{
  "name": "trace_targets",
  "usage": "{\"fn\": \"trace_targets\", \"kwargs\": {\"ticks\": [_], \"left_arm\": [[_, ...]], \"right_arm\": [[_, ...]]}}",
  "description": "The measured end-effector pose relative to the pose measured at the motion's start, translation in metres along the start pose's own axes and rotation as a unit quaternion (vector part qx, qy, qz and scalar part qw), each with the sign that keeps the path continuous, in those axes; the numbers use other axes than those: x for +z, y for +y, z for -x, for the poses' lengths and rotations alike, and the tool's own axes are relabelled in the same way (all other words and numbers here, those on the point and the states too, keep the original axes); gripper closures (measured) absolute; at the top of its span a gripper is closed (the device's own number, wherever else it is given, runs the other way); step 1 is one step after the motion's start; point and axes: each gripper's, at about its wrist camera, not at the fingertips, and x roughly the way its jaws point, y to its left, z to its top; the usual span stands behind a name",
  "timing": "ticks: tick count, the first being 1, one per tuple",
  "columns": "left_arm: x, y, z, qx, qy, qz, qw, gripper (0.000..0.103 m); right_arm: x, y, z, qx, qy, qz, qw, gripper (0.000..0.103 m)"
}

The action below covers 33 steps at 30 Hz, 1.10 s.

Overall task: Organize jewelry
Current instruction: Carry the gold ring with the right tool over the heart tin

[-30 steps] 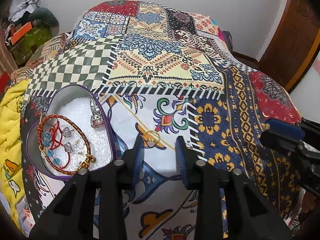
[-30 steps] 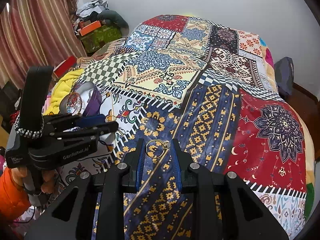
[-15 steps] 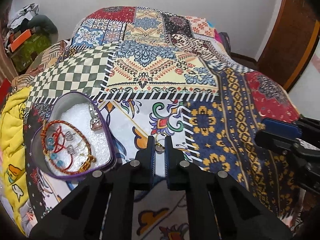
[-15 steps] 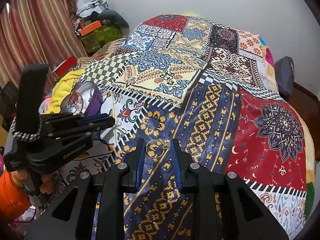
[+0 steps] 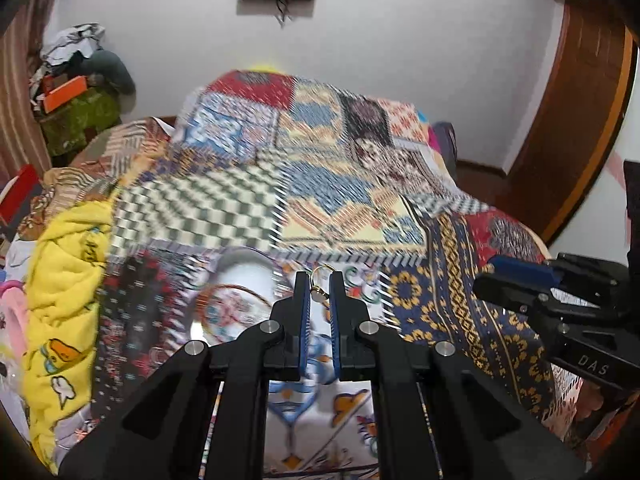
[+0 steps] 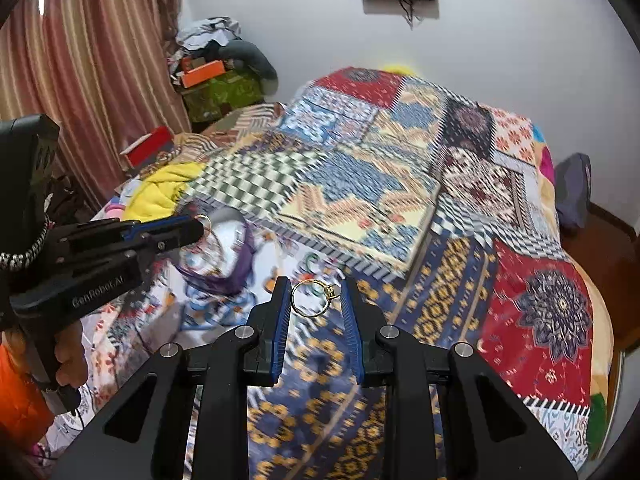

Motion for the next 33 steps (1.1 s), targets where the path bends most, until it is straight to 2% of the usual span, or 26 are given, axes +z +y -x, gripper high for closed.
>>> {"fn": "trace_targets", "kwargs": {"ticks": [8, 16, 21, 33], "left_arm": [[0.0, 0.046, 0.028, 0.021, -0.023, 0.025, 0.9992, 0.095], [-0.012, 0.074, 0.02, 0.022, -0.005, 0.035, 0.9991, 0.095], [-0.017, 0.079, 0.011, -0.015, 0.007, 0.044, 0.9989, 0.095], [-0.023, 0.068, -0.024, -0.023, 0.026, 0.004, 0.9994, 0.095]], "right_arm": [[0.014, 0.036, -0.011, 0.021, -0.006, 0.022, 1.0, 0.08], [0.021, 0.065, -0.036, 0.044, 0.002, 0.037, 0.998, 0.08], [0.025, 0.077, -0.061, 0.053, 0.022, 0.053, 0.997, 0.08], [0.023, 0.082, -0.102, 0.049, 0.064, 0.072, 0.994, 0.08]]}}
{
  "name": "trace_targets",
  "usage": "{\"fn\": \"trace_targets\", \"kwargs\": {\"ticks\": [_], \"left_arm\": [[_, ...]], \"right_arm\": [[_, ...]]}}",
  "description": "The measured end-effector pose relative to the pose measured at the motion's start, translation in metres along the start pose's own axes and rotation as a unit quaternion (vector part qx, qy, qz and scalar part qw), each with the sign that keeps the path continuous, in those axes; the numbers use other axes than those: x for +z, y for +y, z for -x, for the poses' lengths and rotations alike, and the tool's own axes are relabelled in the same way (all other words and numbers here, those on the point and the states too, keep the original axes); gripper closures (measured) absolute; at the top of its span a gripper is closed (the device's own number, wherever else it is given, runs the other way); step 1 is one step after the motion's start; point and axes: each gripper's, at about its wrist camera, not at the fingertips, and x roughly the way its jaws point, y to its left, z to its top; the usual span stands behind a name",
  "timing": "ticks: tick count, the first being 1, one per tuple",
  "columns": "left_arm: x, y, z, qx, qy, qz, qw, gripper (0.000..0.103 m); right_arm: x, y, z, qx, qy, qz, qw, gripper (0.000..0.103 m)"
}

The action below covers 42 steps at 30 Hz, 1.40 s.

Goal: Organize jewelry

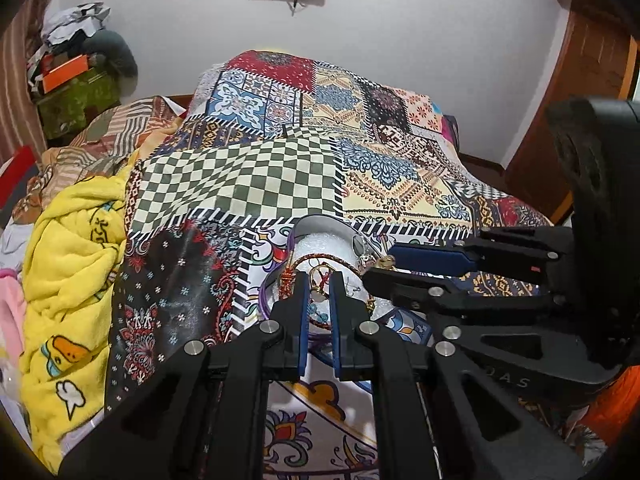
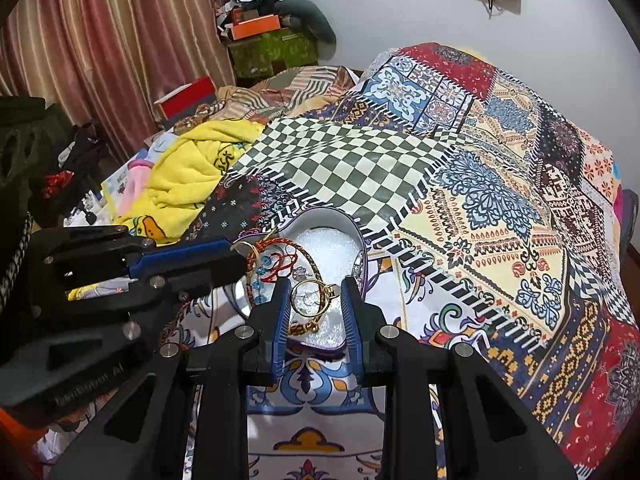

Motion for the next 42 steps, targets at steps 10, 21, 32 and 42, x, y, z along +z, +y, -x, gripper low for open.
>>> {"fn": "trace_targets", "kwargs": {"ticks": [10, 21, 32, 42], "left_arm": [[0.003, 0.006, -0.007, -0.009, -0.002, 0.004, 1.0, 0.095], [0.007, 0.01, 0.009, 0.001, -0.008, 0.013, 0.9999, 0.094], [0.022, -0.009, 0.096, 0.015, -0.088, 0.003, 0.996, 0.073], [0.018, -0.054, 0.23, 0.037, -0.239, -0.028, 0.9698, 0.059]], "right_arm": [[0.0, -0.002, -0.015, 0.003, 0.021, 0.005, 1.0, 0.08], [0.003, -0.004, 0.0, 0.006, 0.02, -0.01, 1.0, 0.075], [0.012, 0.003, 0.105, -0.025, -0.098, -0.038, 0.994, 0.066], [-0.005, 0.047, 0.249, -0.061, -0.282, -0.049, 0.956, 0.066]]}}
